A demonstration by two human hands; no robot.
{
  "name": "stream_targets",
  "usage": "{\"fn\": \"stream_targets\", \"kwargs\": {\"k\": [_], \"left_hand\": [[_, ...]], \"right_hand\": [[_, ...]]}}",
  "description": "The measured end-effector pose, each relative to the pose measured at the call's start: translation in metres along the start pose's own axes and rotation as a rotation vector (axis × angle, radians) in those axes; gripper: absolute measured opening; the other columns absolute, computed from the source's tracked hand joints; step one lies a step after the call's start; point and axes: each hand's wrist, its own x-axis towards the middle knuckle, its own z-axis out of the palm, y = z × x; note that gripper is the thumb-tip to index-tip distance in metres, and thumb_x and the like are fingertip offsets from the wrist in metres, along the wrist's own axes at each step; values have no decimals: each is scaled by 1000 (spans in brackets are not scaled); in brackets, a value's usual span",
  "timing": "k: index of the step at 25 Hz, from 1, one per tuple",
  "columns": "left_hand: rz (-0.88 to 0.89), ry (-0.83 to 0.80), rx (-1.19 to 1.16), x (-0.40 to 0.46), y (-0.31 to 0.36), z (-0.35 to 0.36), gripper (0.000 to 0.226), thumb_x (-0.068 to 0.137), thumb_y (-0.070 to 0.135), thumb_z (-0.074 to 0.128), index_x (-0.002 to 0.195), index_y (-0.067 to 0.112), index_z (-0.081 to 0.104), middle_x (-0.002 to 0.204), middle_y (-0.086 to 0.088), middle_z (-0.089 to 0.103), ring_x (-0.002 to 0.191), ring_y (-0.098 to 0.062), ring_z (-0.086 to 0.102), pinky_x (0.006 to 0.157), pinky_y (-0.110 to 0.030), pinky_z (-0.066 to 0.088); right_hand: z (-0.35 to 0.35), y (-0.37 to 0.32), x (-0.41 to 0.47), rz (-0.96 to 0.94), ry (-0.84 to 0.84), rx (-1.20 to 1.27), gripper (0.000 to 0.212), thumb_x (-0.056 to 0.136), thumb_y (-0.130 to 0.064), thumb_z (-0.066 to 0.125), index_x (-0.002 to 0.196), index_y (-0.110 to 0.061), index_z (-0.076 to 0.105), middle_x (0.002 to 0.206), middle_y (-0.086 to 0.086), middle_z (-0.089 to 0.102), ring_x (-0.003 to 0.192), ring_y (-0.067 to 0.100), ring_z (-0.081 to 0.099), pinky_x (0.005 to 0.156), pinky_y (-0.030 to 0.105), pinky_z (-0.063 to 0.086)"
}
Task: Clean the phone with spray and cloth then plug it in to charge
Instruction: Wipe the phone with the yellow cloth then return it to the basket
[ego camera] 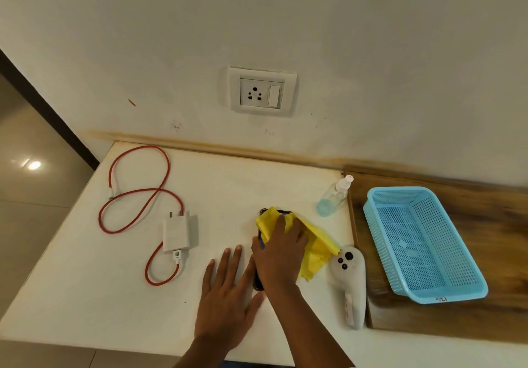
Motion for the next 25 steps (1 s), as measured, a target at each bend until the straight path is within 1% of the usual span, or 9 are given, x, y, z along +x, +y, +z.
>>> {"fn": "stream_targets", "kwargs": {"k": [7,11,12,14,16,18,21,24,25], "left_hand": [[-10,28,-3,0,-1,6,68,91,63,24,147,25,24,152,-8,28,142,-25,14,110,-46,15],[1,46,-32,1,-1,8,68,92,64,20,149,26,17,155,-4,16,141,-26,16,109,-47,15],[0,50,-41,1,-1,8,68,92,64,20,148,26,18,154,-3,15,141,-26,16,108,-47,16],[0,52,-51,0,0,8,68,91,64,21,147,26,23,154,-3,14,141,-26,16,108,-46,16],[8,49,-41,0,-1,7,69,91,64,23,146,24,26,155,-4,15,141,-27,16,109,-46,15],[10,43,-31,0,-2,7,70,91,65,22,146,24,26,154,-5,18,140,-27,17,109,-46,15],[-12,34,-36,1,-1,6,70,90,66,23,146,23,30,152,-7,28,140,-27,20,108,-45,15],[-24,33,-43,0,1,5,69,90,66,24,145,25,31,150,-8,31,139,-27,21,107,-46,17],[-28,34,-41,1,1,5,69,90,66,25,145,25,29,151,-7,30,140,-26,19,108,-45,16]], "right_hand": [[5,29,-24,-283,-13,-132,79,64,-33,80,131,-7,47,128,25,54,115,42,53,95,50,45],[1,45,-57,-236,-70,-14,98,50,-34,87,134,-12,41,127,18,57,109,38,60,81,46,52],[3,50,-67,-251,-60,19,96,60,-38,81,140,-14,33,135,17,50,112,38,58,80,45,52],[6,62,-80,-326,31,59,68,93,-45,38,146,-14,10,155,13,12,132,40,33,91,44,45],[12,77,-94,-415,46,77,57,98,-42,7,147,-13,1,156,9,-6,138,40,11,113,39,20],[5,96,-117,-472,44,86,56,99,-42,8,147,-13,8,153,13,5,123,41,28,114,34,14],[-26,112,-126,-519,-154,174,51,96,-48,3,142,-31,17,135,7,42,104,29,54,78,25,53],[-81,89,-84,-395,-333,334,51,69,-85,0,118,-76,11,128,-25,44,107,-19,47,88,-3,32],[-98,78,-68,-309,-351,471,54,63,-89,7,112,-76,24,125,-26,45,105,-22,45,91,-5,27]]}}
